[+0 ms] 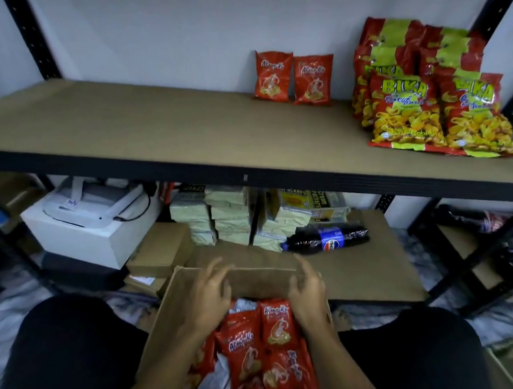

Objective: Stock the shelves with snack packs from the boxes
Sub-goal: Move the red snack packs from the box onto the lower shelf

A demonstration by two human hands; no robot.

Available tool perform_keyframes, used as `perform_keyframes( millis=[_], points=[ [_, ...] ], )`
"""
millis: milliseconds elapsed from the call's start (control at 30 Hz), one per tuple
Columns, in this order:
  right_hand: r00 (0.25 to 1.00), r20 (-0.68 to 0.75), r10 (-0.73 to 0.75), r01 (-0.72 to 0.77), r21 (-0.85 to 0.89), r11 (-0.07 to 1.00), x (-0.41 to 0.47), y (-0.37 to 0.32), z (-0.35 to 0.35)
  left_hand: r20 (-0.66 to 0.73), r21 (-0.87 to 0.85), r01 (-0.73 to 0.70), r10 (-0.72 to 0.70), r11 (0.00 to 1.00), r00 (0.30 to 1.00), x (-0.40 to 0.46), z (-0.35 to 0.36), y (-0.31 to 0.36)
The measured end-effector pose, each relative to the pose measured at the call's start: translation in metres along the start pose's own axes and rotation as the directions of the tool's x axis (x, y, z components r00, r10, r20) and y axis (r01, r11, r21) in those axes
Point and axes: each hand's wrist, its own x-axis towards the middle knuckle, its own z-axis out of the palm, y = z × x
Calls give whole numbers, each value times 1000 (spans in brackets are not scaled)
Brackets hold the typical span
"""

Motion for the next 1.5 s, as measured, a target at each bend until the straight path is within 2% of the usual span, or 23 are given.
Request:
perform_keyframes(
  millis=[33,100,167,267,367,467,533,700,867,967,1033,1100,1233,1400,1500],
  points=[
    [997,33,75,-74,-14,997,-8,13,9,12,-64,156,-156,986,988,-18,10,-13],
    [972,89,219,-216,-35,976,-22,39,27,61,-223,471,-470,854,881,-48,29,-32],
    [926,130,353,-354,-20,935,-36,69,44,172,-314,628,-608,712,775,-69,52,-49],
    [858,122,499,-504,19,863,-46,96,58,315,-319,704,-629,634,710,-89,80,-57],
    [846,97,525,-528,9,849,-46,114,69,501,-315,760,-581,568,642,-97,86,-46],
    [849,122,514,-513,-48,857,-61,119,82,555,-278,794,-584,540,592,-110,91,-56],
    [856,143,498,-478,-149,865,-69,116,85,553,-251,809,-607,531,571,-115,92,-62],
    [810,195,553,-508,-237,828,-69,119,90,493,-254,799,-638,544,591,-118,100,-58],
    [724,286,628,-644,-45,763,-78,124,103,458,-280,794,-653,539,604,-122,104,-72],
    [663,348,662,-708,5,706,-82,127,97,506,-302,797,-621,523,599,-120,103,-75],
    [652,377,658,-712,8,702,-86,130,91,546,-343,797,-585,497,600,-119,99,-71],
    [679,403,613,-673,10,739,-91,128,86,554,-365,784,-560,502,616,-119,92,-69],
    [808,397,435,-513,111,851,-96,116,81,499,-452,704,-498,548,709,-111,71,-60],
    [910,277,310,-385,279,880,-69,70,45,408,-573,549,-370,608,835,-77,37,-21],
    [956,226,185,-261,373,890,-47,35,15,368,-627,473,-299,620,880,-51,7,11]
  ],
)
